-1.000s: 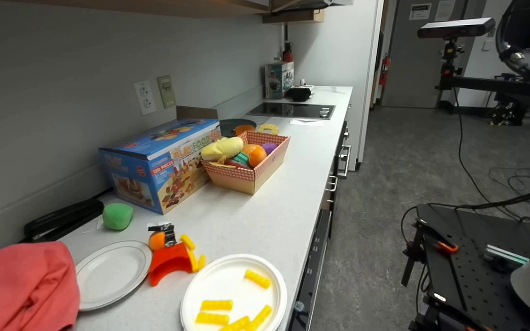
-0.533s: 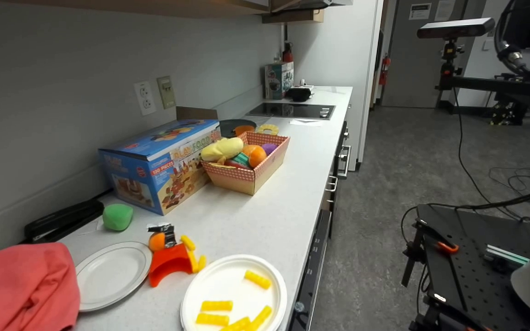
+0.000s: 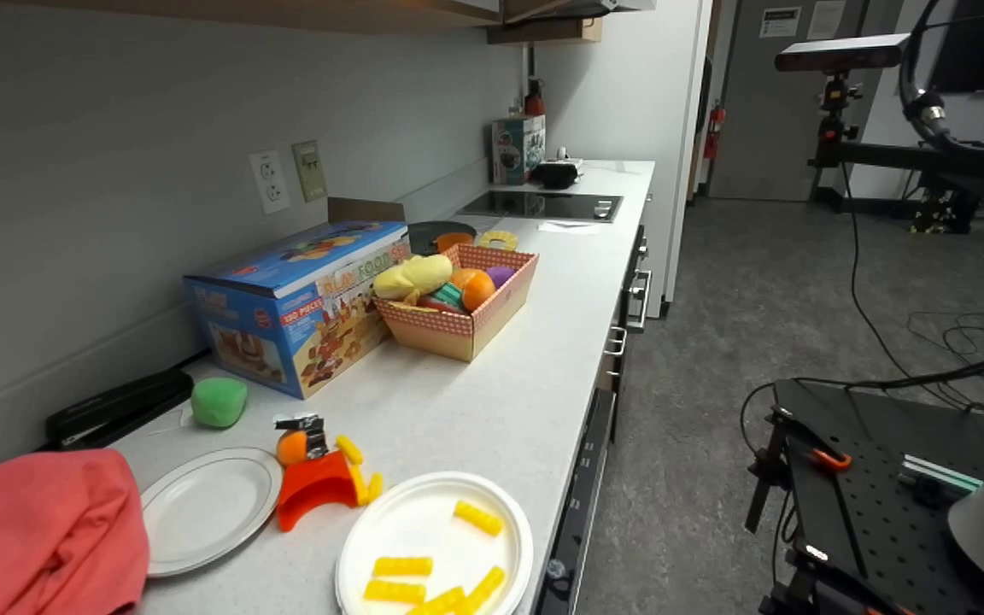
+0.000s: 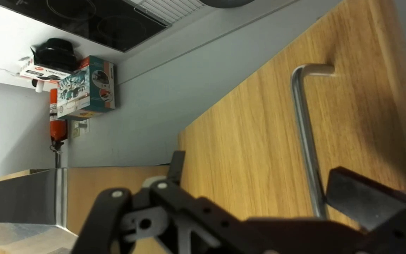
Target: Open the right door of the top cabinet.
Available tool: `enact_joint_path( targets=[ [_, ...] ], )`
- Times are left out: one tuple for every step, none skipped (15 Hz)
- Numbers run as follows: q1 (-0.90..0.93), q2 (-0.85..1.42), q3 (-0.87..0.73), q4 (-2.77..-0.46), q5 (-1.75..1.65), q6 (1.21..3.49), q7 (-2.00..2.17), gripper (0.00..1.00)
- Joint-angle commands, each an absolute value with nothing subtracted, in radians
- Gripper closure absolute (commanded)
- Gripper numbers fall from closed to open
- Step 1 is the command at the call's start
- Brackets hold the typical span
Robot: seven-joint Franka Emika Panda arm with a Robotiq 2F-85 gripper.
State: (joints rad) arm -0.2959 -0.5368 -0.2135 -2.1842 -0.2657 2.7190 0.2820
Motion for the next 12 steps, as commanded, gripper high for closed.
enact_joint_path(
  targets=[
    [-0.441, -0.549, -0.162, -2.198, -0.287, 2.746, 0.307, 0.00],
    [-0.481, -0.567, -0.150, -2.213, -0.306, 2.744, 0.313, 0.00],
    [-0.527, -0.591, -0.139, -2.229, -0.325, 2.733, 0.323, 0.00],
    [-0.567, -0.602, -0.140, -2.237, -0.339, 2.731, 0.330, 0.00],
    [-0.600, -0.615, -0.147, -2.246, -0.348, 2.724, 0.328, 0.00],
    [-0.629, -0.625, -0.152, -2.251, -0.356, 2.721, 0.324, 0.00],
    [-0.638, -0.641, -0.159, -2.258, -0.343, 2.710, 0.302, 0.00],
    [-0.641, -0.649, -0.163, -2.265, -0.327, 2.706, 0.283, 0.00],
    [-0.625, -0.665, -0.166, -2.271, -0.307, 2.683, 0.258, 0.00],
    [-0.597, -0.678, -0.171, -2.276, -0.285, 2.654, 0.232, 0.00],
    [-0.552, -0.696, -0.180, -2.285, -0.253, 2.613, 0.197, 0.00],
    [-0.538, -0.706, -0.172, -2.291, -0.244, 2.586, 0.188, 0.00]
  ],
)
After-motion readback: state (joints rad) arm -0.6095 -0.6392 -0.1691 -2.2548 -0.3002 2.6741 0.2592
